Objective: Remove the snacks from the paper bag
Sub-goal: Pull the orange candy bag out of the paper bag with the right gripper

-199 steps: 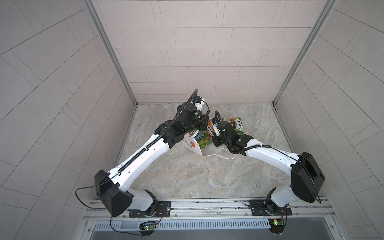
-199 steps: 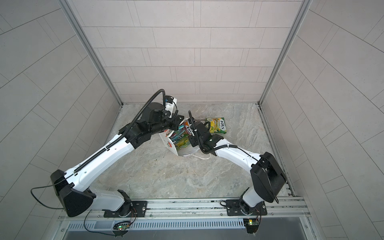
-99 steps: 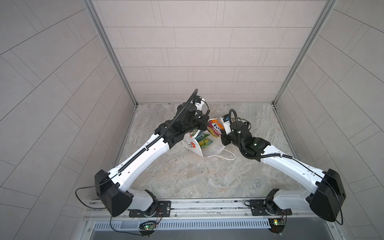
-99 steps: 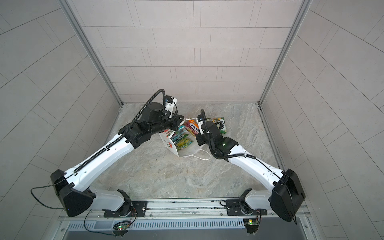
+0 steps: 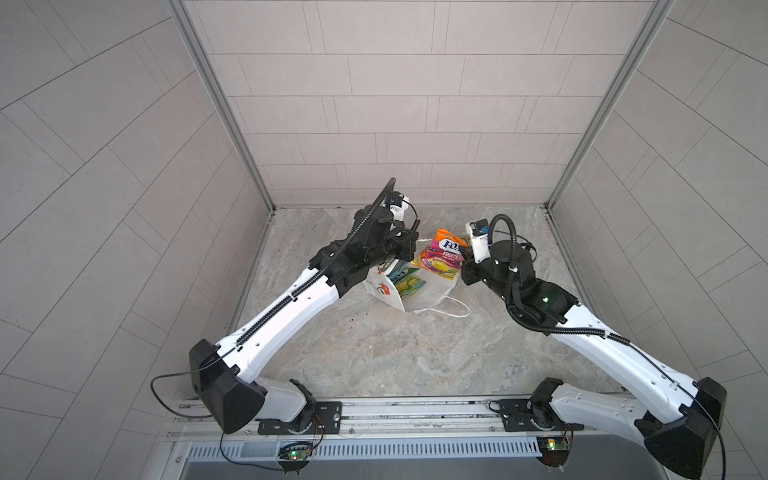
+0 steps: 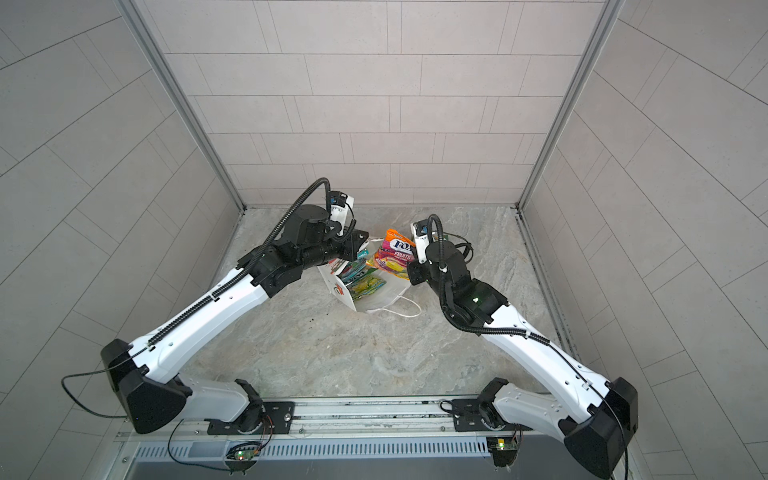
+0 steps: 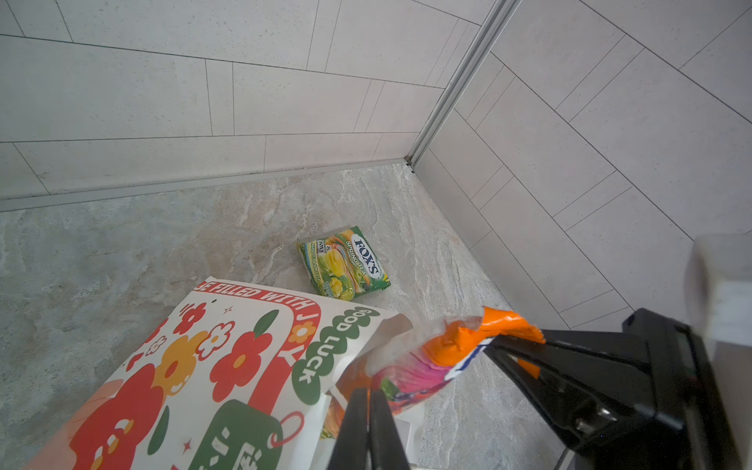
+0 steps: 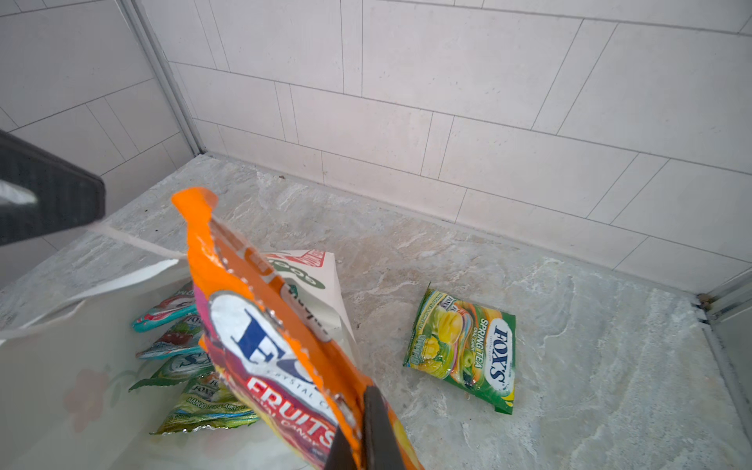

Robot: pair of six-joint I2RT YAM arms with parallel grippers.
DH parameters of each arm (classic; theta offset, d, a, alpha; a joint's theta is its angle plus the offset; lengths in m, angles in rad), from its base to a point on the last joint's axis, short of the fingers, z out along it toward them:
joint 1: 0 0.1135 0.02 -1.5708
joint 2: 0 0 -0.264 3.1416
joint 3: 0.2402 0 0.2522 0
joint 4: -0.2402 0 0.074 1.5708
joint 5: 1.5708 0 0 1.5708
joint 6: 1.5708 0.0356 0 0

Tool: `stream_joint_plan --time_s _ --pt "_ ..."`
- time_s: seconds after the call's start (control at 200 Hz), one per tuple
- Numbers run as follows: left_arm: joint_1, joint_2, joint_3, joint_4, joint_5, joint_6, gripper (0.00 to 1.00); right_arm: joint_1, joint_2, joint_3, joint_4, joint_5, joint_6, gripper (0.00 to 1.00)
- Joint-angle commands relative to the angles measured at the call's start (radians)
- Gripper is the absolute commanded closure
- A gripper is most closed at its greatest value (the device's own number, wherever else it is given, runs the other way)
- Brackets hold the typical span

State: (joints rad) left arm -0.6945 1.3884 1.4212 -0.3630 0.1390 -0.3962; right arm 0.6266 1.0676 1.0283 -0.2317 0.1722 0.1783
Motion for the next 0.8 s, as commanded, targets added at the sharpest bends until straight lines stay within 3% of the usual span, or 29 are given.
stream_joint_plan --time_s 0.0,0.39,0.796 --pt "-0.005 -0.003 0.008 0.023 0.017 -0.009 1.0 -0.016 -0.045 0.059 0.005 0.058 -0.023 1.0" --pt "-0.006 -0.006 0.012 0.022 0.027 -0.009 1.0 -0.1 -0.054 0.149 -0.039 0.079 -0.029 1.0" --pt "-0.006 -0.003 0.009 0.019 0.029 -0.01 1.0 -0.355 -0.031 0.126 -0.048 0.004 -0.007 1.0"
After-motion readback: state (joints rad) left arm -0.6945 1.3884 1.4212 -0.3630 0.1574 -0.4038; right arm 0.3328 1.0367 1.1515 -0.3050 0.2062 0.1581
